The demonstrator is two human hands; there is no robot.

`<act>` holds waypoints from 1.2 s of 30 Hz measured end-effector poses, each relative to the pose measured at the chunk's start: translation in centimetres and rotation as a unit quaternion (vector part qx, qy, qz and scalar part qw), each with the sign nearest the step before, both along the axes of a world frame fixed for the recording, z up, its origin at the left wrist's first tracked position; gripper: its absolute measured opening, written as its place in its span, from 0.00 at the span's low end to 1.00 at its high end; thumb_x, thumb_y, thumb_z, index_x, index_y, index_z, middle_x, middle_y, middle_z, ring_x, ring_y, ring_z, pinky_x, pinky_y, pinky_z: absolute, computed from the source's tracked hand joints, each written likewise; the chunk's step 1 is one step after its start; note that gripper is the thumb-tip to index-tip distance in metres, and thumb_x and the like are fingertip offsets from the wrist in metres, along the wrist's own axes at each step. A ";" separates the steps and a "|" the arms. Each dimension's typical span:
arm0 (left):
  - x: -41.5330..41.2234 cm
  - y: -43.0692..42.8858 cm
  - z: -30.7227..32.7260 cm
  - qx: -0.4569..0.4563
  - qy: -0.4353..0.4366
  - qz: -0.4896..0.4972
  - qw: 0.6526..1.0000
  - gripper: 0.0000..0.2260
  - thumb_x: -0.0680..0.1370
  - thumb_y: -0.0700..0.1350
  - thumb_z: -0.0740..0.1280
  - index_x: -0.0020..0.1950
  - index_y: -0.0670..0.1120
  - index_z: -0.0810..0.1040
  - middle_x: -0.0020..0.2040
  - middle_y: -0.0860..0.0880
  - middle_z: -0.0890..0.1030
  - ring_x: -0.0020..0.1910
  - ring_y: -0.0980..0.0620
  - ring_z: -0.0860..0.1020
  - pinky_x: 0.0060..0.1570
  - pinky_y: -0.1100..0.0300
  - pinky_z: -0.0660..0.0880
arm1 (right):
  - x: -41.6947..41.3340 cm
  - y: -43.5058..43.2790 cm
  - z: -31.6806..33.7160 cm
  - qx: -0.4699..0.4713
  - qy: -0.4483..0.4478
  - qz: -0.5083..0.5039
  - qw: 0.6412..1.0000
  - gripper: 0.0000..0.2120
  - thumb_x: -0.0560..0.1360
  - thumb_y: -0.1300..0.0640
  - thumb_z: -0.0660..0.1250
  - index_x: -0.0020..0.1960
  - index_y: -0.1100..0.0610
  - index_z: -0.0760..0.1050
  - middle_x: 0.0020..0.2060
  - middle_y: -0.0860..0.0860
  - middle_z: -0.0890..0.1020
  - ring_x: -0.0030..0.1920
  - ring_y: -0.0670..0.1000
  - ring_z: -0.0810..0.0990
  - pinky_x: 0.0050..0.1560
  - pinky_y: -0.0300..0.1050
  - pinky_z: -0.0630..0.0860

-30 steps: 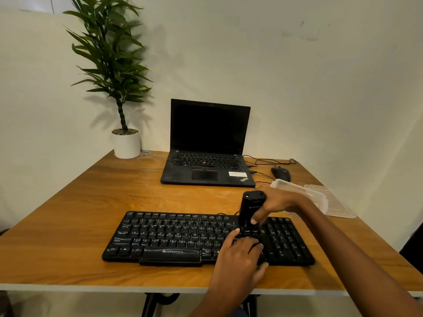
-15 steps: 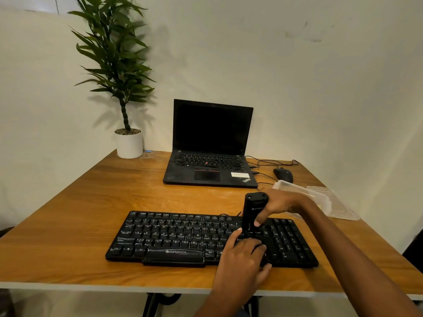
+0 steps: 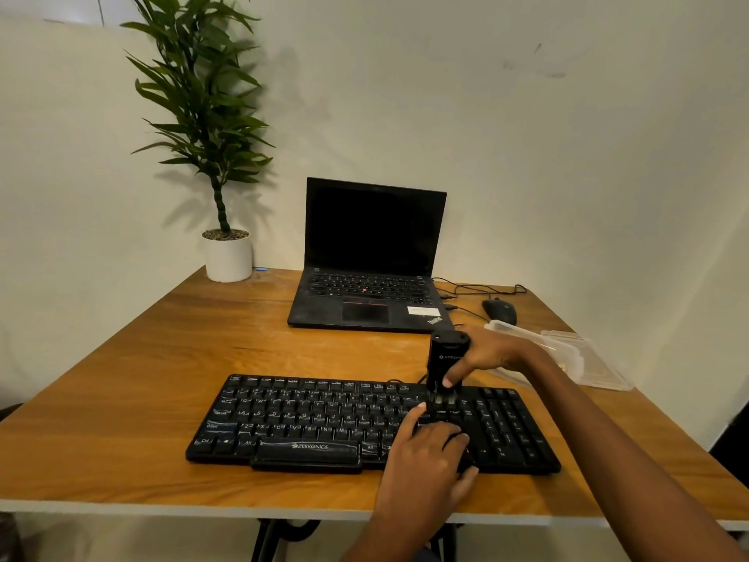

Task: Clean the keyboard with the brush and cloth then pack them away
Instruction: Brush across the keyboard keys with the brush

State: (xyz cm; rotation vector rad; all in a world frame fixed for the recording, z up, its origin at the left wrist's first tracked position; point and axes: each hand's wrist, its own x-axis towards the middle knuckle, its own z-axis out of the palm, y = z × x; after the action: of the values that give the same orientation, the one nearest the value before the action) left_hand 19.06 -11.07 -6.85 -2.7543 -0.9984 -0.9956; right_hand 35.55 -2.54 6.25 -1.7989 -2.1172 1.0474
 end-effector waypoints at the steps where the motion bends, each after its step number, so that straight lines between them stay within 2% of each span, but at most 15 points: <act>1: 0.0 0.0 0.0 -0.001 0.000 0.000 1.000 0.16 0.71 0.60 0.59 0.49 0.56 0.82 0.47 0.60 0.81 0.46 0.65 0.78 0.68 0.55 0.59 | 0.0 0.0 0.0 -0.007 -0.006 0.011 1.000 0.18 0.66 0.65 0.75 0.54 0.62 0.76 0.51 0.56 0.82 0.53 0.53 0.80 0.56 0.49 0.77; 5: 0.0 0.0 0.0 0.009 0.005 0.003 1.000 0.14 0.70 0.61 0.63 0.50 0.57 0.81 0.47 0.61 0.80 0.47 0.66 0.78 0.68 0.55 0.59 | 0.2 -0.1 -0.2 0.001 0.015 -0.008 1.000 0.19 0.65 0.64 0.76 0.54 0.63 0.77 0.51 0.58 0.82 0.53 0.55 0.81 0.57 0.54 0.77; 10: 0.0 0.1 -0.1 0.023 0.006 0.008 1.000 0.14 0.69 0.61 0.66 0.49 0.57 0.82 0.47 0.61 0.81 0.46 0.66 0.78 0.67 0.55 0.59 | 0.4 -0.6 -0.7 0.003 0.024 -0.005 1.000 0.24 0.62 0.59 0.77 0.56 0.61 0.76 0.52 0.55 0.82 0.54 0.53 0.81 0.57 0.54 0.77; 14: 0.0 0.1 -0.1 0.029 -0.001 0.009 1.000 0.14 0.69 0.61 0.66 0.49 0.56 0.82 0.47 0.61 0.81 0.46 0.65 0.78 0.67 0.54 0.60 | 1.2 -1.2 0.6 -0.060 -0.008 -0.009 0.998 0.21 0.67 0.66 0.74 0.58 0.62 0.74 0.52 0.55 0.81 0.53 0.55 0.81 0.48 0.46 0.81; 16: 0.1 0.0 -0.1 0.026 -0.001 0.009 1.000 0.14 0.69 0.61 0.65 0.49 0.56 0.81 0.47 0.61 0.81 0.46 0.65 0.78 0.67 0.54 0.59 | 0.5 -1.2 0.9 -0.053 -0.018 -0.001 0.998 0.20 0.67 0.66 0.74 0.57 0.62 0.75 0.51 0.55 0.81 0.52 0.55 0.82 0.45 0.45 0.81; 19: 0.0 0.1 -0.1 0.020 -0.003 0.010 1.000 0.15 0.70 0.61 0.63 0.49 0.56 0.81 0.47 0.61 0.81 0.47 0.65 0.78 0.67 0.54 0.59 | -0.4 -1.0 0.5 -0.028 -0.004 0.002 1.000 0.18 0.67 0.65 0.74 0.56 0.62 0.76 0.50 0.55 0.82 0.50 0.52 0.82 0.47 0.44 0.80; 23: 0.0 0.0 0.0 0.009 -0.012 0.007 1.000 0.15 0.70 0.61 0.62 0.49 0.56 0.81 0.47 0.61 0.81 0.46 0.66 0.78 0.66 0.54 0.60 | 0.1 -0.9 0.8 -0.020 -0.029 -0.003 0.999 0.16 0.66 0.64 0.75 0.51 0.57 0.77 0.49 0.53 0.82 0.52 0.55 0.81 0.52 0.48 0.79; 25: 0.0 0.0 0.1 0.004 -0.015 0.004 1.000 0.15 0.70 0.60 0.62 0.49 0.56 0.82 0.47 0.61 0.81 0.46 0.66 0.78 0.67 0.56 0.60 | 0.0 -1.1 0.6 -0.008 -0.011 0.002 1.000 0.17 0.65 0.63 0.75 0.53 0.59 0.77 0.49 0.55 0.82 0.52 0.53 0.81 0.53 0.48 0.79; 29: 0.0 -0.2 0.2 -0.009 -0.016 0.002 1.000 0.16 0.70 0.61 0.59 0.49 0.56 0.82 0.47 0.61 0.81 0.45 0.66 0.78 0.65 0.58 0.59 | 0.3 -1.7 0.4 -0.012 0.002 -0.030 0.999 0.18 0.66 0.65 0.74 0.54 0.60 0.75 0.47 0.52 0.82 0.49 0.51 0.81 0.48 0.44 0.80; 33: -0.1 -0.2 0.4 -0.008 -0.014 0.005 1.000 0.17 0.70 0.61 0.58 0.48 0.57 0.82 0.46 0.61 0.81 0.45 0.66 0.78 0.64 0.58 0.59 | -0.6 -2.3 -0.2 0.025 0.021 -0.007 0.999 0.17 0.66 0.64 0.75 0.53 0.62 0.76 0.48 0.55 0.82 0.51 0.54 0.81 0.54 0.51 0.79; 36: 0.0 -0.2 0.3 -0.007 -0.011 0.006 1.000 0.16 0.70 0.61 0.60 0.48 0.56 0.82 0.46 0.61 0.81 0.45 0.66 0.78 0.64 0.58 0.59 | -0.3 -3.0 0.0 -0.027 0.030 0.021 0.999 0.15 0.67 0.66 0.73 0.50 0.55 0.76 0.47 0.49 0.82 0.50 0.49 0.81 0.51 0.44 0.78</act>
State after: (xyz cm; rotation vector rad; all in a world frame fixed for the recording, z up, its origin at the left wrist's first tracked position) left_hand 19.06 -11.26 -6.52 -2.7501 -1.0274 -1.0226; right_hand 35.26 -5.58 6.25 -1.7308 -2.1206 1.1632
